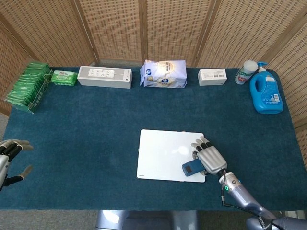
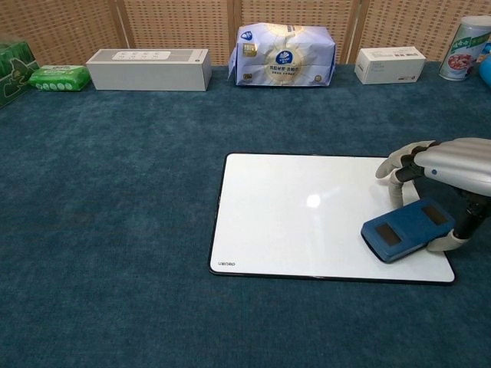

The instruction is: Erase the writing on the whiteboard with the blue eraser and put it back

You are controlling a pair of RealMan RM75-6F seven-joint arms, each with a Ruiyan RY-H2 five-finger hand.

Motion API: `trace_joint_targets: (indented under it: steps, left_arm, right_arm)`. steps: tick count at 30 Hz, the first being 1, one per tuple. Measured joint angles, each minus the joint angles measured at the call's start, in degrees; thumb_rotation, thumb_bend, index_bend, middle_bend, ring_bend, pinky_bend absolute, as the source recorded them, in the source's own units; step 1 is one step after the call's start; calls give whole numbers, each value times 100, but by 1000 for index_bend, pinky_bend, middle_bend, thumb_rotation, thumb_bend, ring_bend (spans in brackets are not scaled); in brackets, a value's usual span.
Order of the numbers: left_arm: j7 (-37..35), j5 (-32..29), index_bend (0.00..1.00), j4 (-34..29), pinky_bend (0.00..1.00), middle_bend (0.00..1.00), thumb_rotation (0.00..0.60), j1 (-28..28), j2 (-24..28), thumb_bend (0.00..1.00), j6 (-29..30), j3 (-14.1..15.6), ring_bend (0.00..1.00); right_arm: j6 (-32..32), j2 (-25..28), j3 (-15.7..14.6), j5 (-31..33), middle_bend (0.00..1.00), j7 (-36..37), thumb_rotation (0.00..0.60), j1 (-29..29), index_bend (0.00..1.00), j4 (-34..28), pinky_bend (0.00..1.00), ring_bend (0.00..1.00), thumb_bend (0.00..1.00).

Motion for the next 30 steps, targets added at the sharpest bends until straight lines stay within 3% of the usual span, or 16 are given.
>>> trace_joint_targets:
  steps: [9, 21, 30]
  left_arm:
    - [-31, 32, 348, 16, 202, 304, 600, 50, 23, 363, 69, 26, 248]
    - [2, 52, 347, -40, 202, 304, 600, 124, 85, 362, 158, 51, 248]
    - [-12, 48, 348, -43, 202, 304, 600, 171, 108, 363, 214, 58, 248]
  right_arm:
    - [-35, -10, 11, -72, 184, -40, 600, 18, 856, -28, 0, 0, 150]
    - [-328, -9, 106, -158, 192, 552, 600, 156, 862, 568, 0, 0, 152]
    - [-626, 90, 337, -208, 195, 890, 600, 442, 862, 930, 0, 0, 150]
